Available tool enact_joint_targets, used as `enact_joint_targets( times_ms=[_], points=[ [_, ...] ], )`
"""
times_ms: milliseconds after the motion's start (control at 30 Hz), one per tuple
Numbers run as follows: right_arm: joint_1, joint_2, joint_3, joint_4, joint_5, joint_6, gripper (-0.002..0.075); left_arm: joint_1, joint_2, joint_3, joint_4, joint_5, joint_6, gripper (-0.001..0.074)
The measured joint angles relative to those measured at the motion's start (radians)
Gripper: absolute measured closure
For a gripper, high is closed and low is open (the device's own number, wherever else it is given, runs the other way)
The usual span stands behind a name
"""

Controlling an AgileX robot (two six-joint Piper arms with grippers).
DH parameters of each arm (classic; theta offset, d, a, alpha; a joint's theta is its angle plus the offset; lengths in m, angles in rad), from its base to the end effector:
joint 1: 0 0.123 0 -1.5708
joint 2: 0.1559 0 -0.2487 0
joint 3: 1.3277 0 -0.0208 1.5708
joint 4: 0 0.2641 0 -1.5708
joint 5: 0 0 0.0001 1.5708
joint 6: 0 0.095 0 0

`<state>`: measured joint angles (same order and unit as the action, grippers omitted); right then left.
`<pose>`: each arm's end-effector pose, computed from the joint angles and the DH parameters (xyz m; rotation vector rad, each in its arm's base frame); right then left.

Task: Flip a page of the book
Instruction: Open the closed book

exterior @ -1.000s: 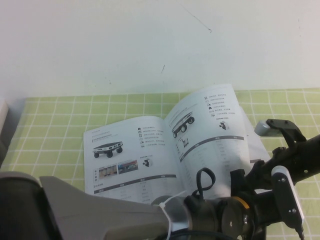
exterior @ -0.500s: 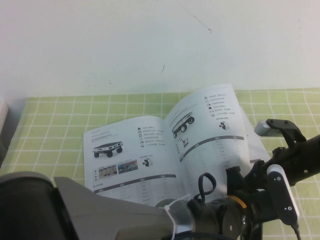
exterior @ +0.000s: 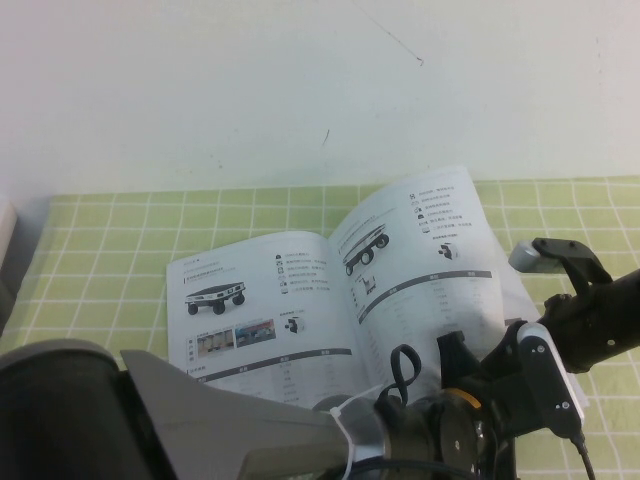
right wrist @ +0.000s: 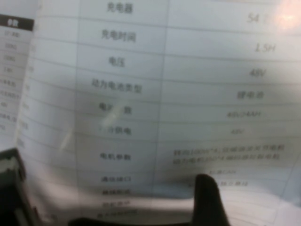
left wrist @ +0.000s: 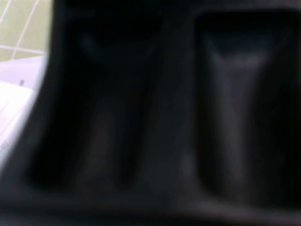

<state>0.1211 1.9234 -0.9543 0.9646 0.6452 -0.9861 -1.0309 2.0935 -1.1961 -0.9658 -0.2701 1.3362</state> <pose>0.3200 0.0863 0.0703 -0.4504 2.7336 0.7301 0.2372 -0.3554 0.0832 1.3446 1.7520 -0.1115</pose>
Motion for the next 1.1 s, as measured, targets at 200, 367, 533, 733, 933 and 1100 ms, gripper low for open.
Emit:
enact_joint_targets(
  times_ms=[200, 367, 533, 733, 933, 1100],
  points=[
    [0.0, 0.0, 0.0, 0.002, 0.0, 0.0, 0.0314, 0.006, 0.0, -0.008, -0.072, 0.027, 0.015, 0.0738],
    [0.0, 0.0, 0.0, 0.002, 0.0, -0.001, 0.0321, 0.006, 0.0, -0.01, -0.096, 0.031, 0.022, 0.0738],
    [0.002, -0.013, 0.002, -0.021, -0.006, -0.002, 0.0363, 0.006, 0.0, -0.013, -0.104, 0.039, 0.026, 0.0738],
    [0.003, -0.058, 0.01, -0.077, -0.019, 0.002, 0.0424, 0.006, 0.0, -0.013, -0.107, 0.042, 0.03, 0.0738],
    [-0.02, -0.086, 0.011, -0.101, -0.032, 0.008, 0.0468, 0.006, 0.0, -0.013, -0.107, 0.046, 0.031, 0.0738],
    [-0.03, -0.118, 0.013, -0.111, -0.07, 0.008, 0.0501, 0.006, 0.0, -0.013, -0.109, 0.05, 0.034, 0.0738]
  ],
)
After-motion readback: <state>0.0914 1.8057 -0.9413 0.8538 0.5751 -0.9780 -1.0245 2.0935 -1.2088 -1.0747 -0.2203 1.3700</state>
